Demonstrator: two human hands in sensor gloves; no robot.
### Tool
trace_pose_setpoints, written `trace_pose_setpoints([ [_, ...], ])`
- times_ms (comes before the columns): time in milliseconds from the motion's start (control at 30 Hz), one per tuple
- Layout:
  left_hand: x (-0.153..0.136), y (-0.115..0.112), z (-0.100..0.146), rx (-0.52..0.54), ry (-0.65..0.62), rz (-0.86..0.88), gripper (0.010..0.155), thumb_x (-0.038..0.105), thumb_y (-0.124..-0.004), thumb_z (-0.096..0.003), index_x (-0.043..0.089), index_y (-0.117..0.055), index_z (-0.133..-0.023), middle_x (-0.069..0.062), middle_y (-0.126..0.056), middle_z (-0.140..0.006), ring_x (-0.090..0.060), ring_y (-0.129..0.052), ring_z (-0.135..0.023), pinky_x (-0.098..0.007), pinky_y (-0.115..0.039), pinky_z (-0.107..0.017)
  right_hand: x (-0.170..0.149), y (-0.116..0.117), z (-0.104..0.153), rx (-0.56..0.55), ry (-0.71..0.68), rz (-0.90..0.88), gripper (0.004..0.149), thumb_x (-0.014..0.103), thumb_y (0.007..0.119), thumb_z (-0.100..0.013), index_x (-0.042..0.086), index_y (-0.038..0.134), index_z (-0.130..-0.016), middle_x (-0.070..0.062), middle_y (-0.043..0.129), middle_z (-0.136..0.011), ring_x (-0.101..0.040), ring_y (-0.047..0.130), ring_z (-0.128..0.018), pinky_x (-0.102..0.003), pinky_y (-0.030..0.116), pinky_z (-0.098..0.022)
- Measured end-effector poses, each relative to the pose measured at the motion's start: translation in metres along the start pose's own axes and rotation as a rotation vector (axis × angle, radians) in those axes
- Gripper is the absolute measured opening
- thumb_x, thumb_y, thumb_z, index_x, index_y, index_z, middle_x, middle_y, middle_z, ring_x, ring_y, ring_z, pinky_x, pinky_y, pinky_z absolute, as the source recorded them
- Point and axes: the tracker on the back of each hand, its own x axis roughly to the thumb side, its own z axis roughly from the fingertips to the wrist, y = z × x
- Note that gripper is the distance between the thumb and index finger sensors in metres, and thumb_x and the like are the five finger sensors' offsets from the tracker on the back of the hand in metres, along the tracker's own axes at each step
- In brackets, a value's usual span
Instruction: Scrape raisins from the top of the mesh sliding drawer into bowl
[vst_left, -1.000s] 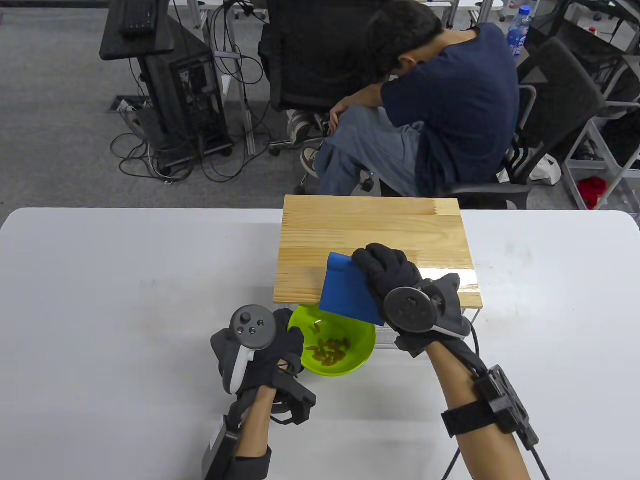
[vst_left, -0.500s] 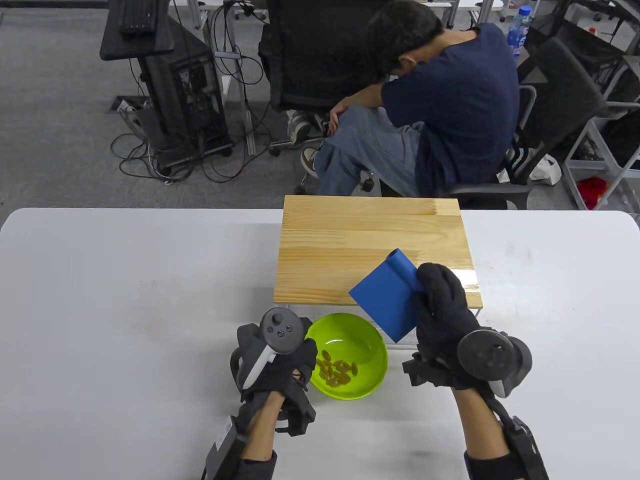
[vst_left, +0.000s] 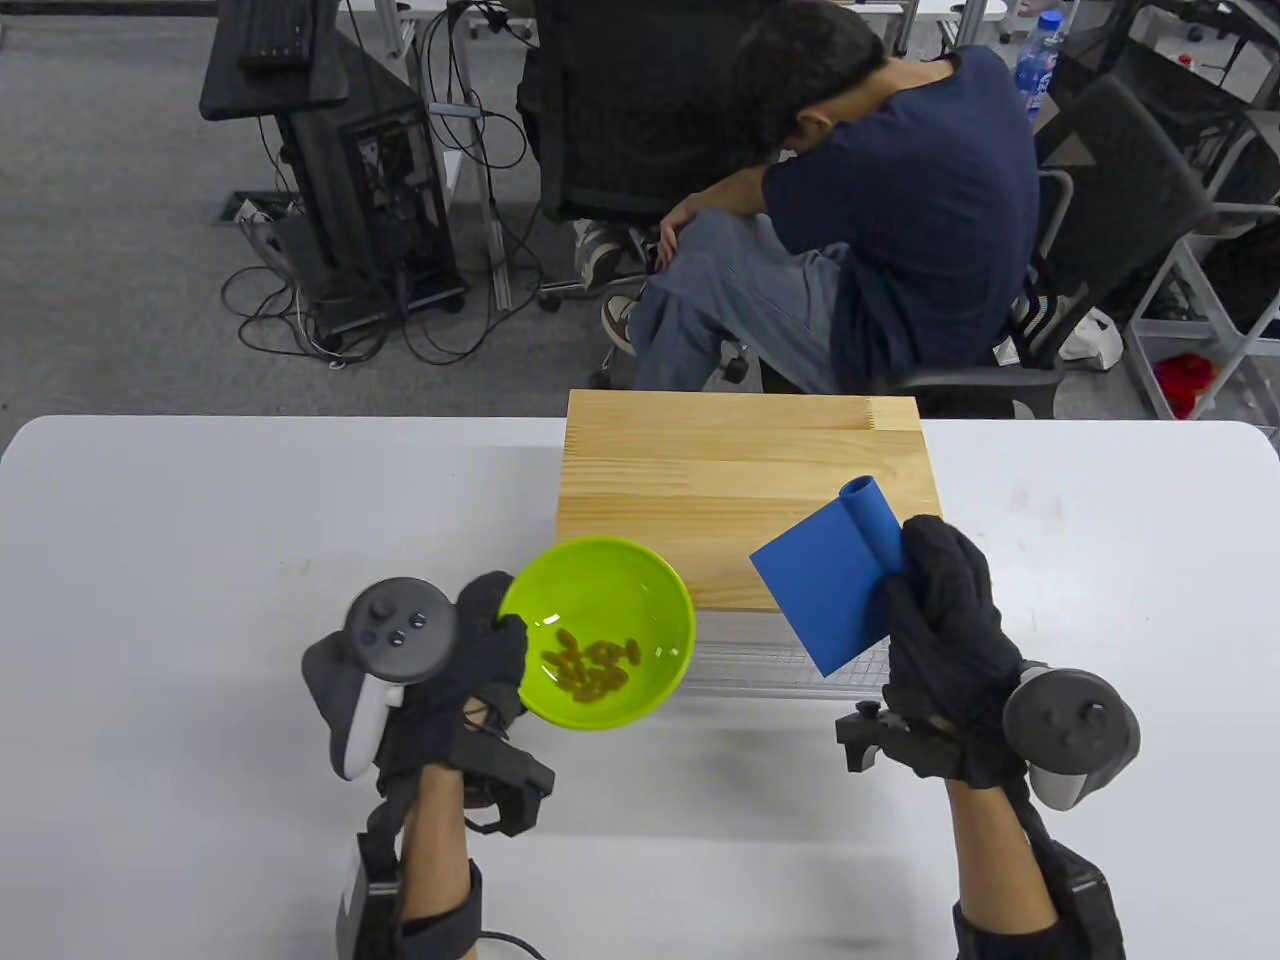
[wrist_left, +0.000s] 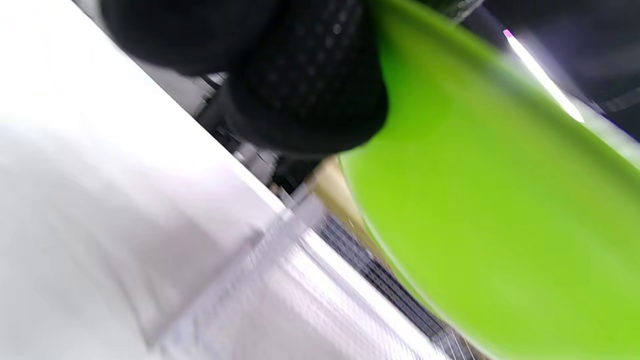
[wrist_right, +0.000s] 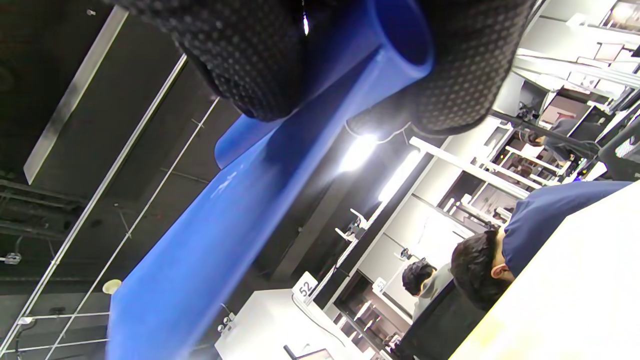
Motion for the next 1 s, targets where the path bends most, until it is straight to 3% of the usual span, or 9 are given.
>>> trace_pose_setpoints([
  [100,-0.022,0.014,-0.023,0.128,0.129,-0.001,0.051,0.027,-0.078,-0.0552,0.015,-0.069,-0.104,-0.009,-0.093,-0.086,-0.013,-0.109,-0.024,-0.024,-0.095,-0.020,-0.006,0.003,0.000,0.015,0.016,0.014,0.055,0.016,0.079,-0.054,0.008,0.059,-0.104,-0.022,0.059,-0.104,-0.049,0.079,-0.084,-0.061,0.074,-0.057],
  [233,-0.061,0.006,-0.052,0.202,0.298,-0.055,0.051,0.027,-0.078,-0.0548,0.015,-0.069,-0.103,-0.010,-0.093,-0.085,-0.014,-0.109,-0.023,-0.025,-0.095,-0.019,-0.014,0.006,-0.001,0.024,0.042,0.035,0.055,0.016,0.079,-0.054,0.008,0.059,-0.104,-0.022,0.059,-0.104,-0.049,0.080,-0.084,-0.061,0.074,-0.056],
  [533,-0.140,-0.041,-0.082,0.130,0.531,-0.124,0.051,0.026,-0.078,-0.0544,0.015,-0.069,-0.103,-0.010,-0.093,-0.085,-0.015,-0.109,-0.024,-0.025,-0.096,-0.020,-0.015,0.008,-0.001,0.034,0.050,0.046,0.055,0.016,0.079,-0.054,0.008,0.059,-0.104,-0.022,0.059,-0.104,-0.049,0.080,-0.084,-0.061,0.074,-0.056],
  [1000,-0.166,-0.069,-0.082,-0.029,0.603,-0.134,0.051,0.027,-0.076,-0.0551,0.016,-0.067,-0.104,-0.010,-0.094,-0.086,-0.015,-0.110,-0.030,-0.027,-0.095,-0.024,-0.015,0.013,0.000,0.058,0.048,0.065,0.055,0.016,0.079,-0.054,0.008,0.059,-0.104,-0.022,0.059,-0.104,-0.049,0.080,-0.084,-0.062,0.074,-0.056],
])
